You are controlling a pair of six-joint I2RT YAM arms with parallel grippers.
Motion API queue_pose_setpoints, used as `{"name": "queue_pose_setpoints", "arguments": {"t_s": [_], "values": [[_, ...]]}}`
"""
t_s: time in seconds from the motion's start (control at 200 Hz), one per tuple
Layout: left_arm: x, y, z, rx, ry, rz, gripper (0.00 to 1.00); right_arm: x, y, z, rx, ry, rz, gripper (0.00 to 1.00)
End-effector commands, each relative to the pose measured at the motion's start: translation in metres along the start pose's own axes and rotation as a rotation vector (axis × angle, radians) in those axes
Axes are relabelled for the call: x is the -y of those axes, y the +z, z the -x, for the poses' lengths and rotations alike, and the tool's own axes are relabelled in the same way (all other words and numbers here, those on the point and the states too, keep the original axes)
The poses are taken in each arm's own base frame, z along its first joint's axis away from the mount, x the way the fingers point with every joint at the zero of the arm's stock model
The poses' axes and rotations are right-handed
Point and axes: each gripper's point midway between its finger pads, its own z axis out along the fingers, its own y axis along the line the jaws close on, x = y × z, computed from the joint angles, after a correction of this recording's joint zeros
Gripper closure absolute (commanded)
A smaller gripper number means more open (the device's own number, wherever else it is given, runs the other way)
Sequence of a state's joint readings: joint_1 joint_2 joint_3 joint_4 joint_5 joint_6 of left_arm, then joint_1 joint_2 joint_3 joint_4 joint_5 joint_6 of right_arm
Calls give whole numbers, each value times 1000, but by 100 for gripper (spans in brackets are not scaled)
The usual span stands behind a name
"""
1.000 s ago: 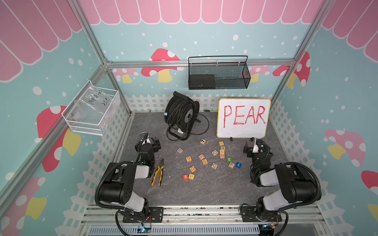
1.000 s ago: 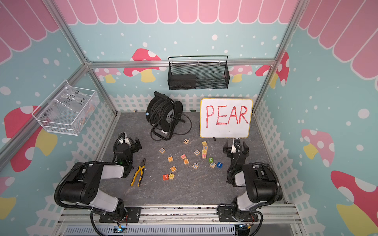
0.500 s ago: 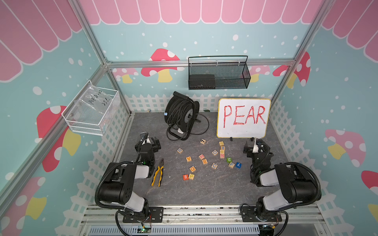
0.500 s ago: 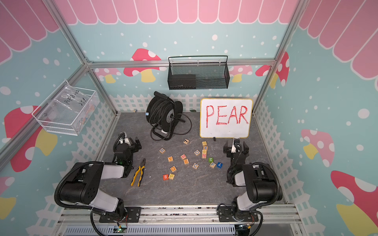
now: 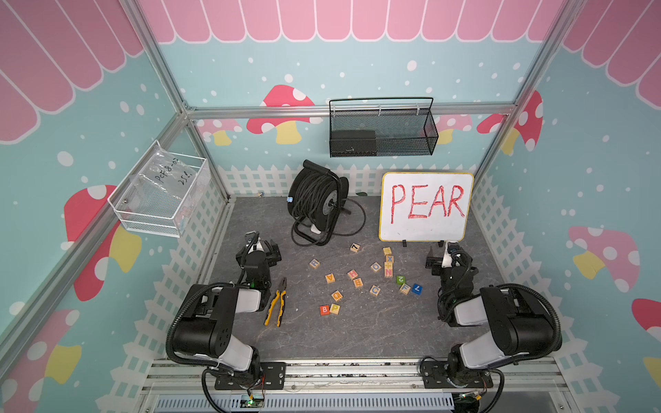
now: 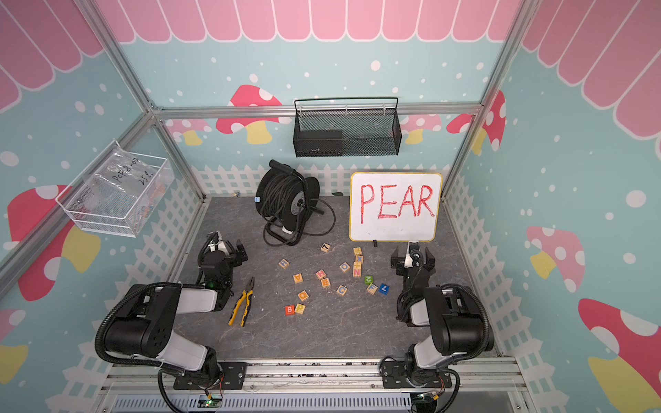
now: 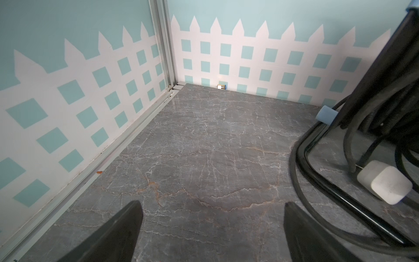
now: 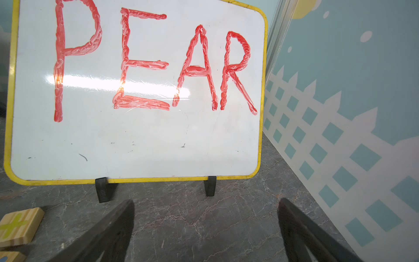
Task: Spell the uppercase word “pear” with letter blocks
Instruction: Move the letter blocks to the center of the board.
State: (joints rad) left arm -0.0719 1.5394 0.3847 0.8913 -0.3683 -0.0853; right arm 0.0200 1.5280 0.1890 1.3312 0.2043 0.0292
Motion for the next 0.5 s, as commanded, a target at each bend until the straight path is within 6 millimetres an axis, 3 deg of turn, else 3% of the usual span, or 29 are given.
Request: {"name": "queue_pose_setpoints", "arguments": {"t_s": [0.0,0.1,0.24,0.36,0.455,0.495], "values": [[14,0,18,-1,59,-45,1,-7,-4,13,42,-24,53,0],[37,-7,45,-79,158,-49,1,-1,-6,26,50,-18,29,0],[63,-28,77,-121,77,-99,1,5,-16,48,64,33,18,1],[97,-56,84,-164,16,-202,1,-4,-19,67,6,151,92,0],[123,-83,82,-229,-45,-307,1,-25,-24,74,-83,250,215,0],[145,-102,75,-276,-69,-397,1,-37,-27,75,-121,292,271,0]]}}
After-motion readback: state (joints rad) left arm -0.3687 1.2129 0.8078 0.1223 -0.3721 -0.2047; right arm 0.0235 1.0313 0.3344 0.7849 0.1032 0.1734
